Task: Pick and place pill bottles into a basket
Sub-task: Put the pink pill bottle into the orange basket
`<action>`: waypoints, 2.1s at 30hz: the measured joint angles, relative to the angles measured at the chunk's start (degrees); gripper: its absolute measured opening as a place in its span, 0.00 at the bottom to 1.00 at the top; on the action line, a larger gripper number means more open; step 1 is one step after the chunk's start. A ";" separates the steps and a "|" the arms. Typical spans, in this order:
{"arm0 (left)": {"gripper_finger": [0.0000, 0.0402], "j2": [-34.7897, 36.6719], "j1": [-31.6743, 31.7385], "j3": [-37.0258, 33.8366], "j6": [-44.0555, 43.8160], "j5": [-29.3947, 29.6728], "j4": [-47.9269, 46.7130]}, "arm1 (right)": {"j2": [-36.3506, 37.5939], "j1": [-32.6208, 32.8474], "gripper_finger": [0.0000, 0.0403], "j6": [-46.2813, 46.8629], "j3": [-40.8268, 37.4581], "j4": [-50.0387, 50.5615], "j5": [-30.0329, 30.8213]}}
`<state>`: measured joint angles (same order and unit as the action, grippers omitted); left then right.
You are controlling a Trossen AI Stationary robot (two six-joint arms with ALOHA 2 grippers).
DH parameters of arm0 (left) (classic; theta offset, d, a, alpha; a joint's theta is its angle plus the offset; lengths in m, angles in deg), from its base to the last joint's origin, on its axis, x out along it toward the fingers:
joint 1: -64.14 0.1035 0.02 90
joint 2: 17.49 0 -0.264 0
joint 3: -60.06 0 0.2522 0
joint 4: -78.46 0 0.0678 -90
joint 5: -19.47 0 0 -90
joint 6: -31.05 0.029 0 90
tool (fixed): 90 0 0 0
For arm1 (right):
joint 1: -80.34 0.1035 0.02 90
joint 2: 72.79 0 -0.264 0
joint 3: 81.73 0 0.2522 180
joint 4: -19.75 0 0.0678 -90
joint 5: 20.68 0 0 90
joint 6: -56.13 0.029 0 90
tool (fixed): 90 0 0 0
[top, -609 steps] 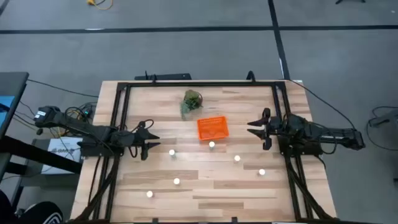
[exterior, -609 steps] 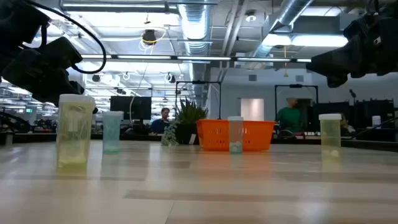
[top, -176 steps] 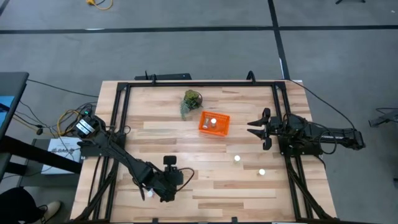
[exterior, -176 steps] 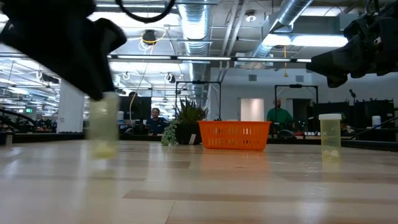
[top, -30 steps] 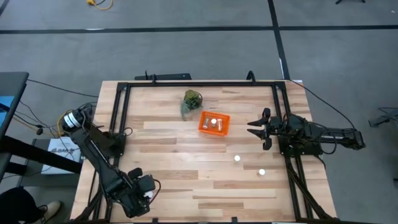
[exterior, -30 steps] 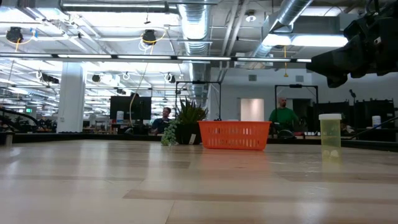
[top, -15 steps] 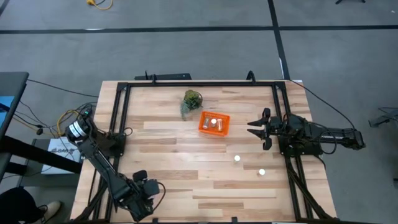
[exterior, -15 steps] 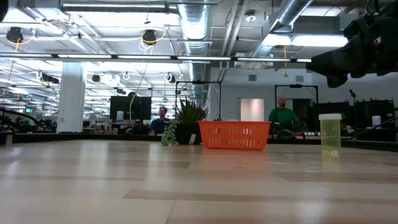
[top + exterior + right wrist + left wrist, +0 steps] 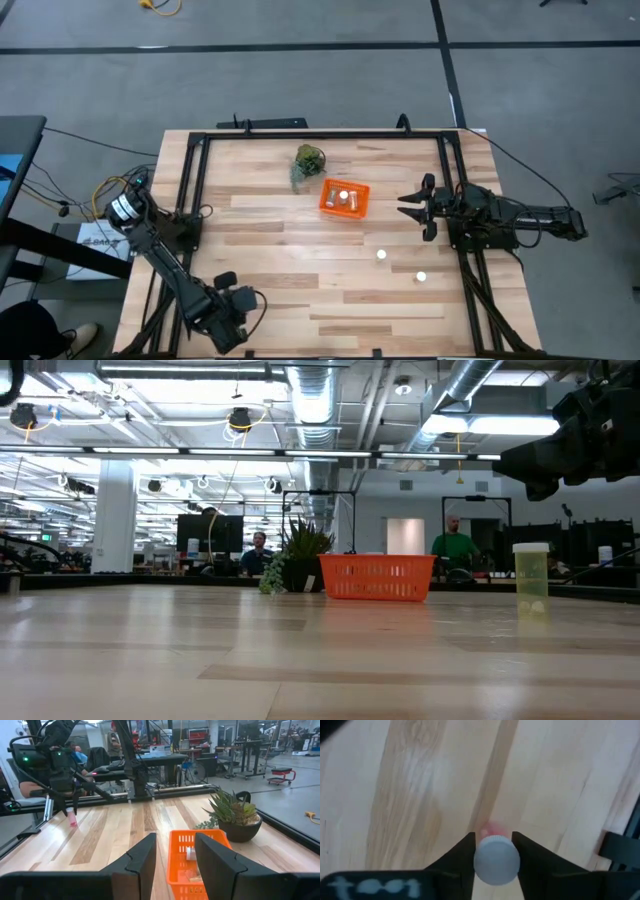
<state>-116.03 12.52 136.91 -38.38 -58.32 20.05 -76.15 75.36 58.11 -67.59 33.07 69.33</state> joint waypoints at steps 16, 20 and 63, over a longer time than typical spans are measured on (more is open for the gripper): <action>0.22 0.04 24.41 19.19 31.58 17.68 -9.33 | -0.02 0.00 0.32 0.00 -0.02 -0.02 0.00; 0.21 0.09 32.67 24.04 46.82 15.63 -5.91 | -0.01 -0.01 0.32 -0.01 -0.02 -0.01 0.00; 0.23 -14.16 60.13 24.59 73.67 -13.27 18.98 | -1.14 0.00 0.32 0.00 -0.02 -0.04 0.00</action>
<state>-130.19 72.66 161.50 35.29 -71.59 39.03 -77.28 75.36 58.11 -67.61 33.02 69.33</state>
